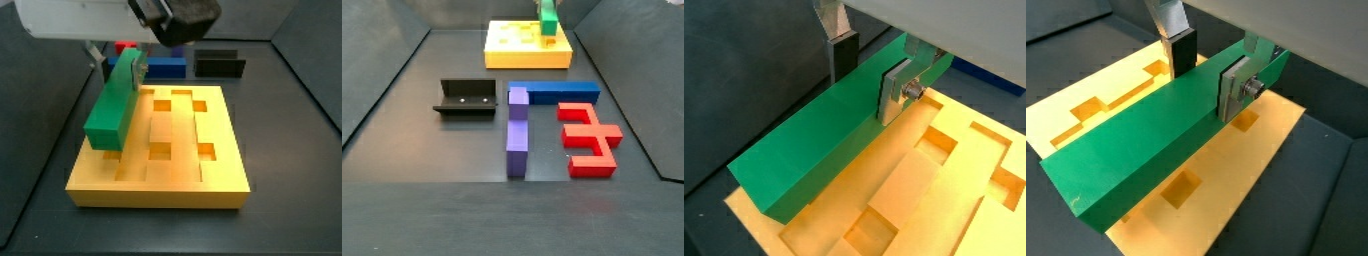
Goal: Pick up the green object. Move up. Move to above the board. Insert the green object.
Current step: Insert the green object.
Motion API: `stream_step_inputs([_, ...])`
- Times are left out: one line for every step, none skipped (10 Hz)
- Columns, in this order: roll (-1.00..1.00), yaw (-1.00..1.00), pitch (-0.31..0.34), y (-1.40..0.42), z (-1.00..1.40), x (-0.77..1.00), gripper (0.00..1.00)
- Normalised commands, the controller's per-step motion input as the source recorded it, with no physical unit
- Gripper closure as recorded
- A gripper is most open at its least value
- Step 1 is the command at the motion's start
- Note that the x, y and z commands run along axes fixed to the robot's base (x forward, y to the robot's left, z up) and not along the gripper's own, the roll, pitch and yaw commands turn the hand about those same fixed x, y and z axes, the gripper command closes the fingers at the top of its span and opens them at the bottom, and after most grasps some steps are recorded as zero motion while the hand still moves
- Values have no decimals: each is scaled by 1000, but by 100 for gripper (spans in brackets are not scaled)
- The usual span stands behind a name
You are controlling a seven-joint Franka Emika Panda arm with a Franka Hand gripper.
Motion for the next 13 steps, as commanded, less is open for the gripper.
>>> stream_step_inputs([194, 63, 131, -129, -440, 617, 100])
stream_step_inputs([147, 29, 103, -157, -357, 460, 100])
stream_step_inputs([111, 91, 106, -177, -306, 437, 100])
stream_step_inputs([84, 109, 64, -151, -286, 300, 100])
stream_step_inputs([74, 83, 59, -103, -254, 206, 100])
stream_step_inputs([56, 123, 0, -40, -114, 0, 100])
stream_step_inputs([0, 194, -4, 0, 0, -103, 100])
stream_step_inputs([0, 186, -20, 0, 0, -140, 100])
stream_step_inputs([0, 94, -54, 0, 0, -291, 100])
stream_step_inputs([0, 97, -83, 0, 0, -286, 100])
stream_step_inputs([0, 129, -69, 0, -17, -40, 100])
stream_step_inputs([0, 77, -67, 0, -77, -137, 100])
stream_step_inputs([1, 71, -97, 0, -131, -203, 100])
